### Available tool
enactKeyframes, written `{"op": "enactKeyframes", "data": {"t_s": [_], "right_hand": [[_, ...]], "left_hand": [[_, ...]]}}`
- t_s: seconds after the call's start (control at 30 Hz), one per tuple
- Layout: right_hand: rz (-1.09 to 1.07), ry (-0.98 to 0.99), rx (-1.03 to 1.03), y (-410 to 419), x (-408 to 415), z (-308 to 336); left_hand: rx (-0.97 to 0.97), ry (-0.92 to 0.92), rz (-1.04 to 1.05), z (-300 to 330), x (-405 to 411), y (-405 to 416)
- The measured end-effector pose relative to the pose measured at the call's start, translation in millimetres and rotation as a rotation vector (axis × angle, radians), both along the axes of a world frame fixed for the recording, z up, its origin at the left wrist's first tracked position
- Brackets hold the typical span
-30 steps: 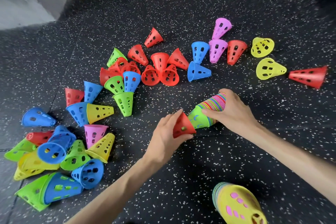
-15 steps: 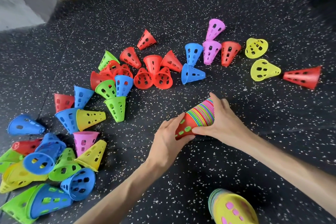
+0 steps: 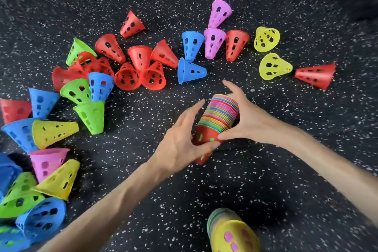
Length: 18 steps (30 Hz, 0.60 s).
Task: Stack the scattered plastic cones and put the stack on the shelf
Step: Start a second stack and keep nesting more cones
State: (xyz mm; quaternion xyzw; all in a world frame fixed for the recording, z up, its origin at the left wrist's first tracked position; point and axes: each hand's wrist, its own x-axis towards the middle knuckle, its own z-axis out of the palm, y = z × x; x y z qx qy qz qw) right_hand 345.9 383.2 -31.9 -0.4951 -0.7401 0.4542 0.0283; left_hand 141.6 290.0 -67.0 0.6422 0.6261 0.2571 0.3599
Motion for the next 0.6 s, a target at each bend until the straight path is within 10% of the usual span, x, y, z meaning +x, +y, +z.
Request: {"op": "enactKeyframes", "data": {"t_s": [0.23,0.6], "right_hand": [[0.007,0.163,-0.002,15,29,-14],[-0.254,-0.093,0.628,101,97,3]], "left_hand": [[0.057,0.097,-0.182,-8,18,34],[0.103,-0.020,-0.214,-21,19,43]]}}
